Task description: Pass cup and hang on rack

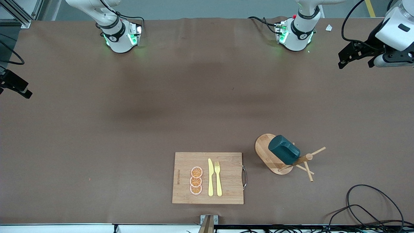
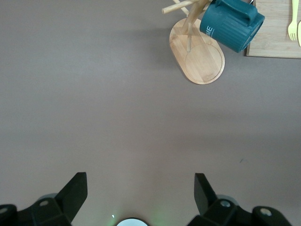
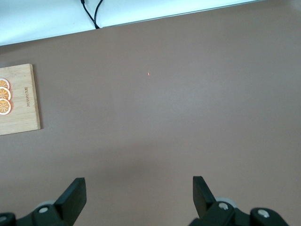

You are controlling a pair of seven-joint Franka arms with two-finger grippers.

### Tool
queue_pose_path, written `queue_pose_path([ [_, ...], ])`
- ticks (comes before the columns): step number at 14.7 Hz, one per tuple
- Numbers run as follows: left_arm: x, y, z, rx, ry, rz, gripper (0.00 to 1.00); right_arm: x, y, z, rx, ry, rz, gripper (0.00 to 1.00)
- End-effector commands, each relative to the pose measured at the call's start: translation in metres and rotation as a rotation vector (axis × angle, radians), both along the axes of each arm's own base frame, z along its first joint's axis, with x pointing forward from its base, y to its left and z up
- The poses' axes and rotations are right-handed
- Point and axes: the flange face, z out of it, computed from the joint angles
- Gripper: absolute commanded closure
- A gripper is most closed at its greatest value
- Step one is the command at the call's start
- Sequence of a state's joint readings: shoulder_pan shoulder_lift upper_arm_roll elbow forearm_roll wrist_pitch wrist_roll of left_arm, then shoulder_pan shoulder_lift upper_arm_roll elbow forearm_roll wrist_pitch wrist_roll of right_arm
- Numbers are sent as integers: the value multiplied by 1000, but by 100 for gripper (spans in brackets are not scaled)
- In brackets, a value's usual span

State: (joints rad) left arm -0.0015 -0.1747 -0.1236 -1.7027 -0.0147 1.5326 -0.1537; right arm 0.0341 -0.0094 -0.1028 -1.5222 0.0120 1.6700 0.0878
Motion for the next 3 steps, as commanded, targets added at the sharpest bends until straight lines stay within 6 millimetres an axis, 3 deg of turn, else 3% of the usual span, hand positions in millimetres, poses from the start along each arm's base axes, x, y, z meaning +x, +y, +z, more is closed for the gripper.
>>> queue_pose_path([
  [1, -4, 4, 4, 19, -21, -11, 0, 0, -4, 3, -6, -4, -3, 0],
  [3, -4, 0, 4, 26, -22, -17, 0, 0, -3, 3, -9, -3, 0, 0],
])
